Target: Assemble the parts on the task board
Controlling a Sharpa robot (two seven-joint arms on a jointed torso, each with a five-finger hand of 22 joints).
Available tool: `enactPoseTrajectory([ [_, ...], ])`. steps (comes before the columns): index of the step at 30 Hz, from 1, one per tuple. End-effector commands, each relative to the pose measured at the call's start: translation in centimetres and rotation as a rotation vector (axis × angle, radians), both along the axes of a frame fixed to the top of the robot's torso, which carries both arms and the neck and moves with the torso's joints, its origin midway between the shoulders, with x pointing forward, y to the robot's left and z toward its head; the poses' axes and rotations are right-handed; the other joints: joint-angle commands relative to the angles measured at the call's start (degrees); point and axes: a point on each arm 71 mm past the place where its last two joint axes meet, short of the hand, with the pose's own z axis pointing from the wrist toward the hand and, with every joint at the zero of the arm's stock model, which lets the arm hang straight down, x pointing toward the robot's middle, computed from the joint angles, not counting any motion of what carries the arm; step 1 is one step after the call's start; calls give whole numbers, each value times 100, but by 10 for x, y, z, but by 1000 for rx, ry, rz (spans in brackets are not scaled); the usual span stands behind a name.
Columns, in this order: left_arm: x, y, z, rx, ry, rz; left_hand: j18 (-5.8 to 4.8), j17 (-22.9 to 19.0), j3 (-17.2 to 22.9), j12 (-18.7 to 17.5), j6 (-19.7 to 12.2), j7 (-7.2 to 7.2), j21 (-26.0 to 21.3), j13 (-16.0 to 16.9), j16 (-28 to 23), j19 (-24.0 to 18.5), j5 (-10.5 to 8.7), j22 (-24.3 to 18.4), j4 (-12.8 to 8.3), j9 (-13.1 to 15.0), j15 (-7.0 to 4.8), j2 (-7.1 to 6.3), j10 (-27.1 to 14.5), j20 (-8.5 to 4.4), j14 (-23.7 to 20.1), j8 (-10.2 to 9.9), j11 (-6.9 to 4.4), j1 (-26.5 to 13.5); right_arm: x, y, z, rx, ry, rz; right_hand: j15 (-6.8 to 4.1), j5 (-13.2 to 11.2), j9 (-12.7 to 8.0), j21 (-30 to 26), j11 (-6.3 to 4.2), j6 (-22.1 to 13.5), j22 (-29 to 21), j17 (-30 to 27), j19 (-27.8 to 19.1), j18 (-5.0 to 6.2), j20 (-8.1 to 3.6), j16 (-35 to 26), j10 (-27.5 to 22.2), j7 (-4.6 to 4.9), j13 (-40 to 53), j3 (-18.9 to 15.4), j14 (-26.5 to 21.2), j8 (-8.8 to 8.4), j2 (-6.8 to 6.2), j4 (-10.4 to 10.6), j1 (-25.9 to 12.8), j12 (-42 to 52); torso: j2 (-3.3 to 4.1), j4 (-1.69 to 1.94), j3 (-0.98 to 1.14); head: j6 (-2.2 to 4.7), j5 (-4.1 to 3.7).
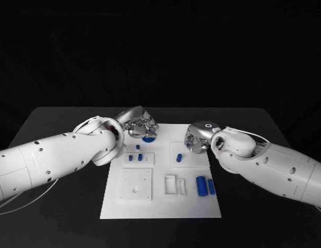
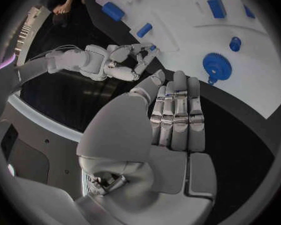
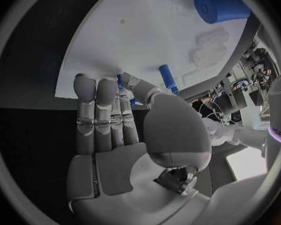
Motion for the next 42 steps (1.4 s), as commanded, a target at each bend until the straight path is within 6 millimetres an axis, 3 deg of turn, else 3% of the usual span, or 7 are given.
enactPoseTrajectory([
  [1, 1, 0, 2, -28, 10, 5, -53, 6, 0, -4, -29, 7, -5, 0, -39, -33, 11, -5, -42, 6, 24, -8, -31, 11, 32, -1, 26, -55, -2, 4, 6, 57, -24, 12, -37, -12, 17, -16, -1, 39, 5, -5, 7, 116, -19, 38, 48, 10, -14, 40, 8, 19, -39, 4, 19, 24, 3, -2, -4, -6, 32],
  [11, 2, 1, 2, -29, 13, 10, -53, 14, 1, -5, -28, 7, -4, 0, -56, -36, 14, -6, -50, 6, 24, -10, -34, 12, 32, -1, 28, -45, -7, 2, 16, 112, 41, 18, -50, 22, 17, -275, 0, 41, 310, -25, 85, 109, -32, 36, 45, 10, -14, 9, 1, 19, -34, 0, 21, 24, -7, -11, -9, -14, 121],
  [17, 4, 3, 2, -29, 11, 16, -53, 18, 1, -5, -35, 10, -4, 0, -71, -42, 14, -3, -54, 6, 27, -13, -42, 14, 30, -1, 32, -40, -12, 9, 28, 177, 64, 42, -49, 77, 17, -356, 1, 38, 384, -28, 106, 111, -32, 32, 41, 11, -14, -19, 2, 19, -20, -10, 15, 24, -4, -11, -4, -9, 236],
  [18, 5, 3, 2, -29, 10, 17, -53, 19, 1, -5, -36, 10, -4, 0, -73, -43, 14, -3, -55, 6, 27, -13, -43, 14, 30, -1, 32, -39, -14, 12, 30, 191, 63, 52, -49, 80, 17, -369, 1, 38, 389, -28, 108, 112, -32, 33, 42, 11, -14, -24, 3, 19, -17, -12, 14, 23, -3, -12, -3, -10, 304],
  [31, 10, 3, 3, -28, 2, 28, -53, 22, 6, -4, -35, 11, -1, 0, -84, -47, 22, 10, -62, 6, 26, -7, -39, 13, 30, 0, 31, -27, -53, 76, 50, 289, 7, 242, -47, 132, 17, -505, 4, 31, 477, -39, 151, 121, -29, 22, 32, 13, -15, -68, 3, 19, 11, -40, 8, 24, -8, -3, -10, -40, 760],
  [39, 13, 2, 3, -28, -4, 33, -53, 27, 6, -4, -30, 11, 3, 0, -98, -53, 24, 53, -75, 6, 26, 2, -34, 12, 32, 0, 31, -15, -73, 104, 36, 237, -7, 317, -47, 116, 17, -545, 4, 33, 519, -40, 169, 117, -30, 27, 35, 13, -15, -64, 6, 19, 17, -54, 4, 23, -3, -10, -1, -43, 999],
  [42, 14, 2, 3, -28, -5, 34, -53, 27, 6, -4, -30, 11, 3, 0, -98, -53, 24, 53, -75, 6, 26, 2, -34, 12, 32, 0, 31, -15, -79, 114, 28, 214, -6, 339, -48, 109, 17, -563, 3, 36, 545, -40, 177, 116, -31, 29, 38, 11, -15, -50, 5, 18, 15, -62, 2, 22, 1, -4, 1, -48, 1045],
])
